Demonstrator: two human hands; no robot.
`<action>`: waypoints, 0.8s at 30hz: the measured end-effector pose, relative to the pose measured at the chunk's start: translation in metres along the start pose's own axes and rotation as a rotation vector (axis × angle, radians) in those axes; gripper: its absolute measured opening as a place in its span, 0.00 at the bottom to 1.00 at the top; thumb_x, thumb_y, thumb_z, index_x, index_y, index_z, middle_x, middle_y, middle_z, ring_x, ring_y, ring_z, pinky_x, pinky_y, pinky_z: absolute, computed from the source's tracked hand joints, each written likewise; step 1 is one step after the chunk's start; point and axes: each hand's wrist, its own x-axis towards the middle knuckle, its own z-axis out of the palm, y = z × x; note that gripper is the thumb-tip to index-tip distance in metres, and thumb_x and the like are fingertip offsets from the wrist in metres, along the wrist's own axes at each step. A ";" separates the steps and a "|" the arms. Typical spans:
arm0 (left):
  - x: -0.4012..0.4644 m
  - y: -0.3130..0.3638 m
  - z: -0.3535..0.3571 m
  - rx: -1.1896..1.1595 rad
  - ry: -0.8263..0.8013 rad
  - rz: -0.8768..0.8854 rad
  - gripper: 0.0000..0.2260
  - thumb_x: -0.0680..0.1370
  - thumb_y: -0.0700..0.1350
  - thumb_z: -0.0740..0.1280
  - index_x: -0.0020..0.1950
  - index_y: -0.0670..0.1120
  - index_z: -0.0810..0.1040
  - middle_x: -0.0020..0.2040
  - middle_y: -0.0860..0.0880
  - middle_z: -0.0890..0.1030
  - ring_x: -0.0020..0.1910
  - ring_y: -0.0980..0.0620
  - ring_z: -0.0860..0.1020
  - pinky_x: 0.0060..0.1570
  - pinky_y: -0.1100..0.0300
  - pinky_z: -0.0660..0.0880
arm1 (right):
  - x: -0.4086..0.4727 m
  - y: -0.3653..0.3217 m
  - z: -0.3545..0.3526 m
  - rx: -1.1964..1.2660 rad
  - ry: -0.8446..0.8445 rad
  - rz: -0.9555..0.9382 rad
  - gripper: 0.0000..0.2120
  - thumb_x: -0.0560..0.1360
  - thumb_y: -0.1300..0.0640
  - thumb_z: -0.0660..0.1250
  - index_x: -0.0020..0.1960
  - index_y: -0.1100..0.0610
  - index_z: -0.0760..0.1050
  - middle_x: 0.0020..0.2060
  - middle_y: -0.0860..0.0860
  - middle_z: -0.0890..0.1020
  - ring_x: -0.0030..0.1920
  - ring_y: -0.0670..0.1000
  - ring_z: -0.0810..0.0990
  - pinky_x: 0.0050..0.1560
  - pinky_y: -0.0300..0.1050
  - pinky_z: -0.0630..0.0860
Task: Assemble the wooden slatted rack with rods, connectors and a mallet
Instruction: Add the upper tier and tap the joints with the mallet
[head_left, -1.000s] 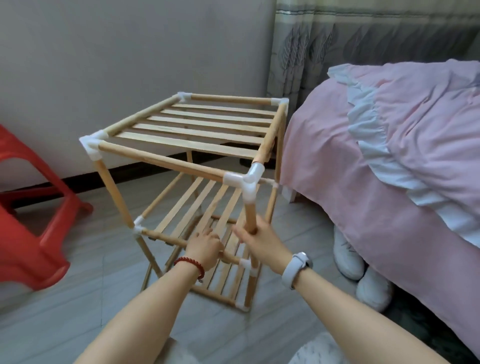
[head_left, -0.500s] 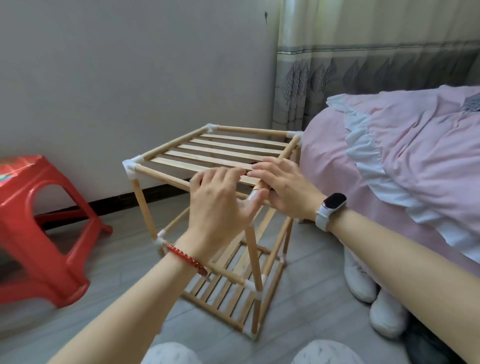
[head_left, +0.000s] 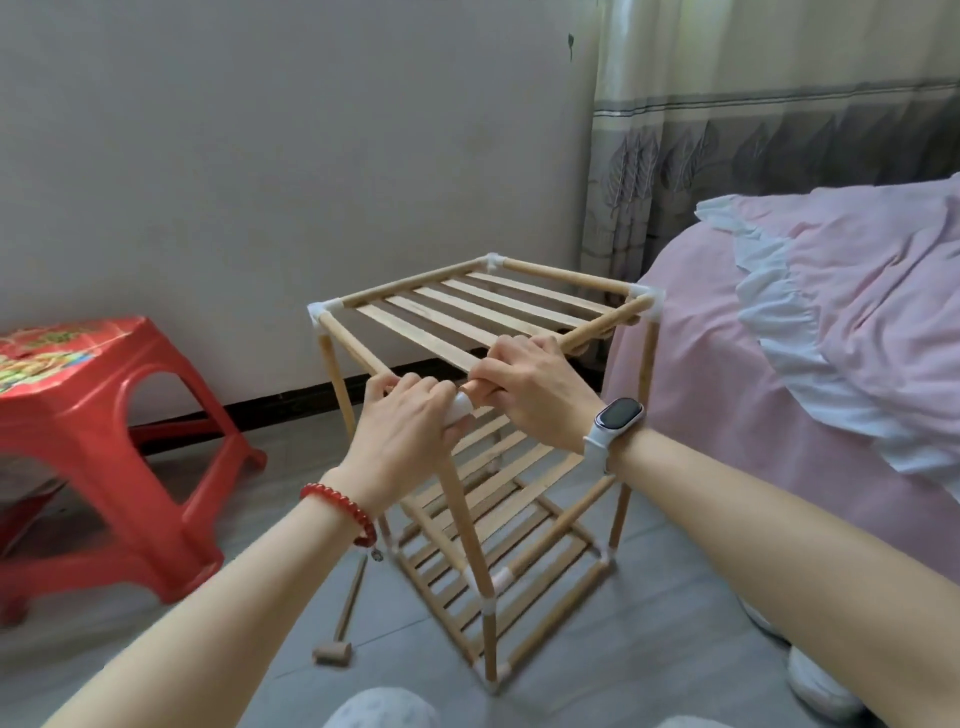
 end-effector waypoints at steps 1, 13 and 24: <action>0.000 -0.009 0.000 -0.006 0.006 0.023 0.08 0.80 0.54 0.57 0.47 0.50 0.69 0.44 0.56 0.73 0.50 0.53 0.72 0.58 0.56 0.56 | 0.004 -0.003 0.003 -0.004 -0.016 0.000 0.11 0.73 0.54 0.62 0.50 0.55 0.80 0.41 0.55 0.77 0.41 0.55 0.77 0.47 0.56 0.69; -0.007 -0.027 0.029 -0.640 0.342 -0.295 0.25 0.72 0.38 0.73 0.66 0.43 0.69 0.62 0.44 0.64 0.54 0.53 0.69 0.54 0.69 0.69 | 0.016 -0.014 0.013 0.008 -0.163 0.047 0.13 0.79 0.53 0.60 0.62 0.52 0.74 0.51 0.53 0.74 0.50 0.52 0.72 0.55 0.54 0.65; -0.007 -0.011 0.071 -1.298 0.344 -0.550 0.17 0.65 0.54 0.64 0.51 0.53 0.66 0.43 0.40 0.68 0.36 0.44 0.70 0.31 0.58 0.71 | 0.014 -0.005 0.015 0.131 -0.137 0.070 0.14 0.74 0.51 0.59 0.56 0.53 0.77 0.49 0.52 0.73 0.46 0.44 0.66 0.50 0.51 0.63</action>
